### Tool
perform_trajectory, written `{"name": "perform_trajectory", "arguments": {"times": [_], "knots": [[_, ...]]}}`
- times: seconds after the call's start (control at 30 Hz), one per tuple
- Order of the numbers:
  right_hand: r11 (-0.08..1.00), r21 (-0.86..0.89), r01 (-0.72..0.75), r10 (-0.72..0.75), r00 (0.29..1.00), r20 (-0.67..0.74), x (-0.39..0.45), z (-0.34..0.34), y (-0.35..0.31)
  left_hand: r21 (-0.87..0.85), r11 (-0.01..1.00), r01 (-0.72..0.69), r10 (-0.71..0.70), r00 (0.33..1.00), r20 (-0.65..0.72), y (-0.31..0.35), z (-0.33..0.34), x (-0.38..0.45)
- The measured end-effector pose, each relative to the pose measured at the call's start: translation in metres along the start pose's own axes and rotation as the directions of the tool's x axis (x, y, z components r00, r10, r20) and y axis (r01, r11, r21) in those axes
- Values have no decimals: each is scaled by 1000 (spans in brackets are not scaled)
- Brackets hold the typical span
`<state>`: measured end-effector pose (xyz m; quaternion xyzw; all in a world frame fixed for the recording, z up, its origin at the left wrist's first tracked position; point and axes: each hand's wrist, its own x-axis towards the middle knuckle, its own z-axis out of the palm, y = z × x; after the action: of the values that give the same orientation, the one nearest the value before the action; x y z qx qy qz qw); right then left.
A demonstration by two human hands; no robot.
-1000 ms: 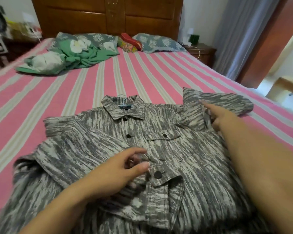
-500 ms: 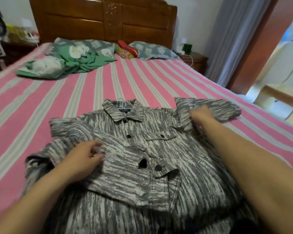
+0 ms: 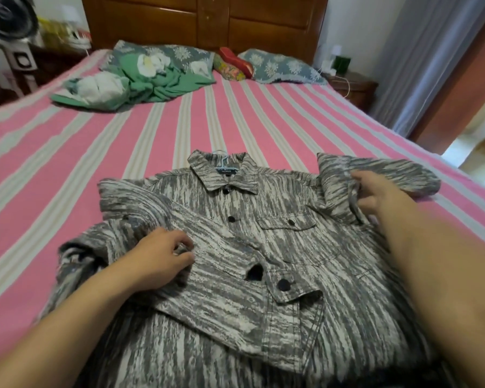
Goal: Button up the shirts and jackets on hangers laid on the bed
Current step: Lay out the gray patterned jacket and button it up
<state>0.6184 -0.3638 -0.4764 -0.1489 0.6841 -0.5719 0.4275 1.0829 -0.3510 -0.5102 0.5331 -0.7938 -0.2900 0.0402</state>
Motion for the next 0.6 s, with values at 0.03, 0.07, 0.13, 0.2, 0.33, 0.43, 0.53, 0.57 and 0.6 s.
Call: {"name": "perform_trajectory", "arguments": {"times": [0.03,0.07,0.13,0.2,0.33,0.43,0.53,0.57,0.6], "knots": [[995,-68,67,-70,996,-48,-4,2,-3,-83,997,2,-1,1000,8,5,-4,-4],[972,-168,167,-187,976,-113,-6,5,-11,-197,980,14,-15,1000,-1,10,-9,-10],[810,-434,395,-511,839,-188,-27,16,-28,-462,886,41,-76,995,-57,15,-24,-22],[425,-592,685,-776,612,151,-74,42,-22,-691,722,40,-176,976,-127,11,-43,-29],[-127,-471,873,-106,460,882,-168,66,90,-952,304,-31,-312,941,-130,-2,-76,-56],[182,-592,785,-38,607,794,-171,48,115,-984,178,17,-390,919,-55,-13,-82,-77],[187,-657,730,-47,675,736,-176,53,105,-973,209,100,-337,941,24,-28,-80,-92],[162,-671,723,-29,683,729,-179,57,104,-933,334,131,-319,948,19,-31,-79,-97],[155,-690,707,-2,699,715,-183,61,102,-861,485,151,-313,950,-9,-34,-77,-101]]}}
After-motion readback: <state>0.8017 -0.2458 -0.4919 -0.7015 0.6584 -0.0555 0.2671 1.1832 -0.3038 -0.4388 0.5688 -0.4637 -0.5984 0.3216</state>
